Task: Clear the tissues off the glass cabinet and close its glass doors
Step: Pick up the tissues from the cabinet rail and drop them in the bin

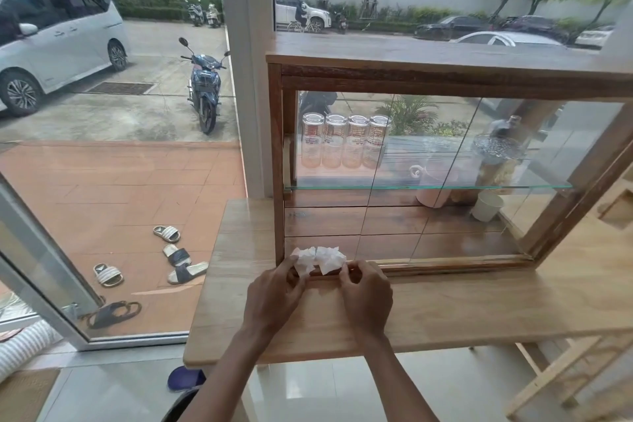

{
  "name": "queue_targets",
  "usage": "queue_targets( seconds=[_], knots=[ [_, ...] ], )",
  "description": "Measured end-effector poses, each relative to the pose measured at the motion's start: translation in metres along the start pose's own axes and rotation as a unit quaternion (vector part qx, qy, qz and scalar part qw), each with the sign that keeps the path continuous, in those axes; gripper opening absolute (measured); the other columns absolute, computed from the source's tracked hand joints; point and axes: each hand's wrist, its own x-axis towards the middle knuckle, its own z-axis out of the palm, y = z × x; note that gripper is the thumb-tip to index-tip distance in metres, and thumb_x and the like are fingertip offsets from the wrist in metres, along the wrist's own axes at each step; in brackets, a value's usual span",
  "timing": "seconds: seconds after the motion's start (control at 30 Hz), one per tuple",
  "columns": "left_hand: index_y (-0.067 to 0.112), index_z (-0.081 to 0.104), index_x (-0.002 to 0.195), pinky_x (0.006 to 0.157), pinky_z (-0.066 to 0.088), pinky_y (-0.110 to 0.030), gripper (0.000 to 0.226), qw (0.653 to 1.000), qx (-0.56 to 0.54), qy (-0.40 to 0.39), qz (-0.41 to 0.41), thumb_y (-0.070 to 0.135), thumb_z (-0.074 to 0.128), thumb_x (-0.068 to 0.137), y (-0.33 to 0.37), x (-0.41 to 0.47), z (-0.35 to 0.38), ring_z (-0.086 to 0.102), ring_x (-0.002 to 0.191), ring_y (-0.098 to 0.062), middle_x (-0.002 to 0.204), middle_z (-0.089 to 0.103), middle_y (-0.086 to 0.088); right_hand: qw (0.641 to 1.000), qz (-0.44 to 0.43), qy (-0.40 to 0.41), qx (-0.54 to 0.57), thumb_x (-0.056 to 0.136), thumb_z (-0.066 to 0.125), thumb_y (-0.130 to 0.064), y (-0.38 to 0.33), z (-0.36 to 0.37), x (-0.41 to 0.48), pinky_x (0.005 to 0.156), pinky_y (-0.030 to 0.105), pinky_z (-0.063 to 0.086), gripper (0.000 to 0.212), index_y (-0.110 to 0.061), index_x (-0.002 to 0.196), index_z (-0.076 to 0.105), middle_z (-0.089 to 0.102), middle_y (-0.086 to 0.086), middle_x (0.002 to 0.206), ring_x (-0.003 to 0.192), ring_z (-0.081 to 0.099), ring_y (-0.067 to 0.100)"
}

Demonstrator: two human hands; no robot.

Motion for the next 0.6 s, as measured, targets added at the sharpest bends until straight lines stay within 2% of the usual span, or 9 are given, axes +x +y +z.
queue_targets(
  seconds=[0.13, 0.23, 0.3, 0.5, 0.6],
  knots=[
    [0.026, 0.069, 0.112, 0.054, 0.05, -0.031, 0.03, 1.0, 0.002, 0.025, -0.008, 0.042, 0.07, 0.087, 0.0005, 0.0, 0.0024, 0.069, 0.068, -0.017, 0.073, 0.072, 0.011, 1.0, 0.006, 0.009, 0.005, 0.083, 0.073, -0.027, -0.0014, 0.0013, -0.0011, 0.057, 0.027, 0.043, 0.005, -0.023, 0.081, 0.074, 0.07, -0.006, 0.076, 0.069, 0.065, 0.017],
    [0.026, 0.071, 0.095, 0.052, 0.05, -0.032, 0.013, 0.999, 0.007, 0.028, -0.018, 0.036, 0.07, 0.087, 0.0014, 0.0003, 0.0031, 0.067, 0.065, -0.014, 0.072, 0.072, 0.009, 1.0, 0.008, 0.012, 0.016, 0.082, 0.073, -0.026, -0.0015, 0.0018, -0.0016, 0.057, 0.029, 0.047, 0.004, -0.023, 0.08, 0.073, 0.07, -0.006, 0.075, 0.068, 0.066, 0.018],
    [0.027, 0.072, 0.089, 0.052, 0.051, -0.032, 0.01, 1.0, 0.009, 0.022, -0.021, 0.036, 0.068, 0.089, 0.0014, 0.0011, 0.0037, 0.066, 0.063, -0.012, 0.071, 0.071, 0.009, 1.0, 0.007, 0.012, 0.021, 0.081, 0.074, -0.025, -0.0011, 0.0019, -0.0019, 0.057, 0.03, 0.048, 0.003, -0.023, 0.079, 0.072, 0.07, -0.007, 0.074, 0.068, 0.066, 0.018],
    [0.023, 0.071, 0.082, 0.051, 0.049, -0.03, 0.008, 1.0, 0.009, 0.022, -0.009, 0.028, 0.069, 0.088, 0.0038, 0.0005, 0.0031, 0.065, 0.062, -0.013, 0.073, 0.071, 0.007, 0.999, -0.011, 0.005, 0.039, 0.08, 0.075, -0.023, -0.0042, -0.0012, -0.0022, 0.058, 0.031, 0.051, 0.004, -0.024, 0.081, 0.071, 0.069, -0.009, 0.075, 0.066, 0.065, 0.014],
    [0.021, 0.065, 0.083, 0.05, 0.051, -0.032, 0.006, 1.0, 0.004, 0.022, 0.009, 0.025, 0.069, 0.087, 0.0047, -0.0022, 0.0014, 0.063, 0.062, -0.014, 0.079, 0.067, 0.009, 0.999, -0.026, 0.002, 0.046, 0.077, 0.078, -0.019, -0.0048, -0.0056, -0.0021, 0.056, 0.027, 0.047, 0.01, -0.024, 0.08, 0.07, 0.067, -0.011, 0.075, 0.062, 0.063, 0.009]
  ],
)
